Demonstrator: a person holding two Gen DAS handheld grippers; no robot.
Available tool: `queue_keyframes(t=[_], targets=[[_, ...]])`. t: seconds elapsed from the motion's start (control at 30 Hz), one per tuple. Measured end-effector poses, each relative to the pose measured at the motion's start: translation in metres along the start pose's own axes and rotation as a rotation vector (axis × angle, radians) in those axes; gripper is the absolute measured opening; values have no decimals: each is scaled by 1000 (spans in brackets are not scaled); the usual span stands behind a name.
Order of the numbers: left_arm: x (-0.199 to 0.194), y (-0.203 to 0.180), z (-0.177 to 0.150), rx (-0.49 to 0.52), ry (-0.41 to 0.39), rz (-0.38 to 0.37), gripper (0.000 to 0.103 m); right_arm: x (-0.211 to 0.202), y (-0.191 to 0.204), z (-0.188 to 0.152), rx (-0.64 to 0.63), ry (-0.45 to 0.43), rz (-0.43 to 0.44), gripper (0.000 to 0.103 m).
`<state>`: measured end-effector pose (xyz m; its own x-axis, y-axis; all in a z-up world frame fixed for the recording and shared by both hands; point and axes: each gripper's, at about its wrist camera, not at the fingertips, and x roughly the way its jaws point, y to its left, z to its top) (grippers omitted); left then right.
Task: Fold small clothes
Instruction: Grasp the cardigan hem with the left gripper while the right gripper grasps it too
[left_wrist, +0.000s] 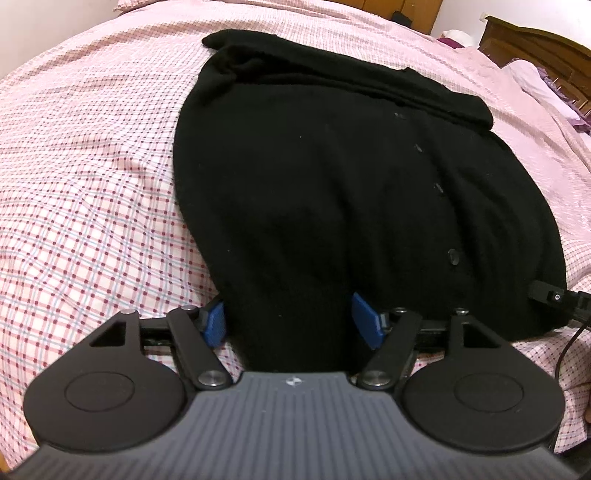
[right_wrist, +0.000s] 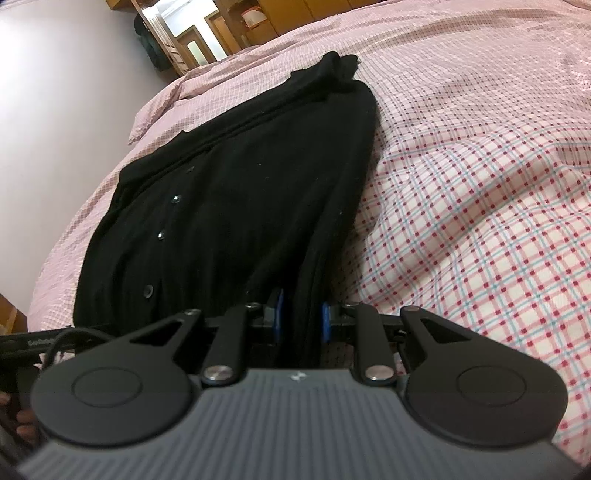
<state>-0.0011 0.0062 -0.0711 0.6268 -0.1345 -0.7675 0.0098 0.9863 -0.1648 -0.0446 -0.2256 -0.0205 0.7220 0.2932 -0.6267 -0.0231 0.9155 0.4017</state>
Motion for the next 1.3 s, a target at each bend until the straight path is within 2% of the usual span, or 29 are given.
queue_keyframes(t=[0.03, 0.07, 0.17, 0.37, 0.47, 0.63, 0.77, 0.87, 0.9, 0.93, 0.97, 1.03, 1.1, 1.2, 1.3], targets=[[-2, 2, 0, -8, -8, -2, 63, -1, 0, 0, -3, -5, 5, 21], [-6, 6, -1, -20, -19, -9, 41, -4, 0, 0, -5, -19, 20, 12], [-15, 20, 1, -83, -39, -76, 17, -15, 2, 2, -15, -75, 66, 10], [-38, 41, 16, -181, -129, -250, 15, -36, 5, 24, 6, -184, 192, 10], [-46, 47, 28, -207, -170, -294, 15, -39, 4, 37, 50, -218, 258, 9], [-59, 54, 52, -227, -259, -309, 15, -35, 4, 60, 100, -270, 328, 9], [-61, 61, 68, -241, -239, -250, 15, -27, 9, 76, 118, -288, 357, 9], [-62, 61, 68, -226, -198, -147, 18, -27, 14, 77, 82, -292, 360, 9], [-61, 59, 66, -214, -185, -118, 22, -28, 15, 76, 74, -287, 362, 9], [-58, 58, 64, -202, -165, -87, 38, -28, 15, 74, 70, -284, 361, 9], [-54, 51, 62, -197, -147, -63, 62, -28, 16, 72, 68, -279, 357, 9], [-45, 45, 59, -199, -116, -13, 83, -30, 17, 66, 58, -278, 347, 9], [-36, 32, 52, -193, -95, 5, 84, -33, 16, 58, 50, -281, 337, 9], [-20, 13, 48, -129, -29, -3, 84, -36, 12, 50, 51, -275, 329, 9], [1, -4, 42, -27, 20, 101, 84, -35, 4, 45, 82, -268, 328, 9]])
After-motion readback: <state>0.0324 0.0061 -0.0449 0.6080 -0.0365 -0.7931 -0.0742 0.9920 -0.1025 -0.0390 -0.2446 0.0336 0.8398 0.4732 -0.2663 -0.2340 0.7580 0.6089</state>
